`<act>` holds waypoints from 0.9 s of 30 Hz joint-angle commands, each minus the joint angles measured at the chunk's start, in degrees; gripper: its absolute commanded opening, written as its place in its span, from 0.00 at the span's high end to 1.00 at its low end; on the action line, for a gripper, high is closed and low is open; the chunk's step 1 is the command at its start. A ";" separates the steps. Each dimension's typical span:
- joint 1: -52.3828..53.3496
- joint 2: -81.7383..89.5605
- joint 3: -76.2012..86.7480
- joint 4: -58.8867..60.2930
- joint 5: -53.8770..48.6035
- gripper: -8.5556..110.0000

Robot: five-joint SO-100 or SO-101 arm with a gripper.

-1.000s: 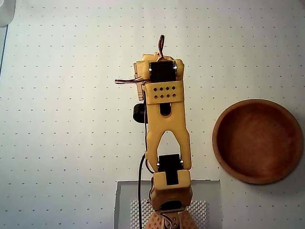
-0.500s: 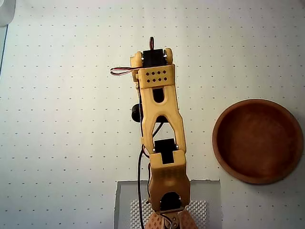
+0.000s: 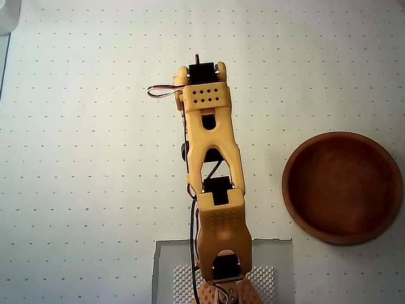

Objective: Grasp a clothespin and put it in the bowl.

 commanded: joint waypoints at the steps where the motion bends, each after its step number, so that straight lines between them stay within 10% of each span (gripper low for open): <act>1: -1.85 1.49 -4.13 0.09 -0.09 0.89; 12: -2.29 0.44 -4.13 -4.31 -0.44 0.66; 27: -1.14 -7.38 -8.88 -9.58 0.35 0.64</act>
